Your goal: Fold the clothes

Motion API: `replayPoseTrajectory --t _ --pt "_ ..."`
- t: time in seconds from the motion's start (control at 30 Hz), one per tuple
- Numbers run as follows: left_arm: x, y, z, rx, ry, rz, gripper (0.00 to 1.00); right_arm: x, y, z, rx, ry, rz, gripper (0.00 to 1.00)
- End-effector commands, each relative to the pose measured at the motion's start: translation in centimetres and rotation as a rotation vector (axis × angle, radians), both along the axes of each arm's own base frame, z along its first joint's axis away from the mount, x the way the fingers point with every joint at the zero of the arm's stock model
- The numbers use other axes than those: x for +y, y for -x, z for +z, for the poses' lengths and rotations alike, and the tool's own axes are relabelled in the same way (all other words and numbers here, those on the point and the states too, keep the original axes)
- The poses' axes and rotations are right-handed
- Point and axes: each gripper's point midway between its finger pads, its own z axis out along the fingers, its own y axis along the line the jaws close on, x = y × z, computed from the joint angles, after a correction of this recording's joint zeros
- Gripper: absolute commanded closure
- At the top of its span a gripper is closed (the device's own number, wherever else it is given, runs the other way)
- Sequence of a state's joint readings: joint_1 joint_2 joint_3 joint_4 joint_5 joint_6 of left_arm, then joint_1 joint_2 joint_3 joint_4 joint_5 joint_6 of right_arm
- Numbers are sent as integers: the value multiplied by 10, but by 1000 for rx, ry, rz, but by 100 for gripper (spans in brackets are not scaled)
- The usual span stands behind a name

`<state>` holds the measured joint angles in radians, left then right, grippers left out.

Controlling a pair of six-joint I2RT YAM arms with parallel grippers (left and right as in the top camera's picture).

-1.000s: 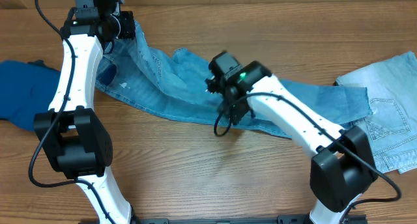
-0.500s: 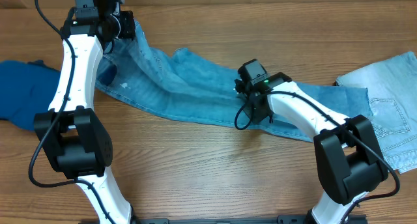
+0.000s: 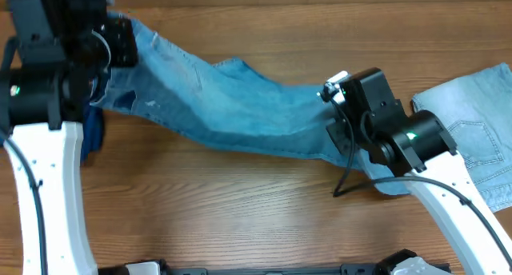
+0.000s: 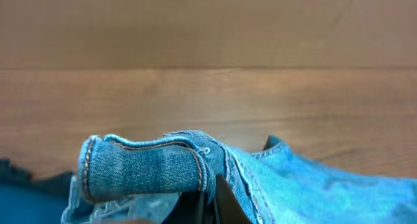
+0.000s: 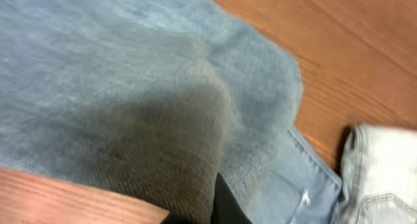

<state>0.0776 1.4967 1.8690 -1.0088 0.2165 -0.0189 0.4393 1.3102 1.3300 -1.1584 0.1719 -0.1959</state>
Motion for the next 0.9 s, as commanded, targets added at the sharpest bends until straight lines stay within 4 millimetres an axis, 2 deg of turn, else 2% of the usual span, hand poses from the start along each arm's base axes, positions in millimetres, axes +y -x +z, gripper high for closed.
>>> replayPoseTrajectory --t 0.0,0.1,0.13,0.2,0.3,0.4,0.47,0.57,0.63,0.73,0.87 --pt "0 54 64 -174 -49 20 96 -27 1 36 -137 9 -163 96" --pt "4 114 112 -330 -66 76 96 -36 2 53 -205 -16 -203 96" --pt "12 146 130 -394 -90 130 96 -41 0 50 -199 -12 -223 96" --pt "20 176 148 -442 -115 188 96 -43 -4 44 -176 -21 -234 96" --pt "21 209 171 -492 -120 204 96 -52 -11 27 -108 -22 -271 96" --pt "19 232 191 -552 -118 207 96 -67 -2 23 -67 -28 -347 96" --pt "17 252 202 -586 -115 205 96 -70 10 38 -111 -53 -353 96" --pt "14 281 213 -624 -110 200 96 -83 38 75 -242 -111 -390 96" --pt "3 300 223 -674 -82 148 96 -104 61 113 -402 -140 -473 96" --pt "-18 322 238 -748 -29 49 96 -114 90 170 -583 -259 -502 96" --pt "-25 346 247 -803 -8 15 96 -126 123 233 -730 -332 -509 96"
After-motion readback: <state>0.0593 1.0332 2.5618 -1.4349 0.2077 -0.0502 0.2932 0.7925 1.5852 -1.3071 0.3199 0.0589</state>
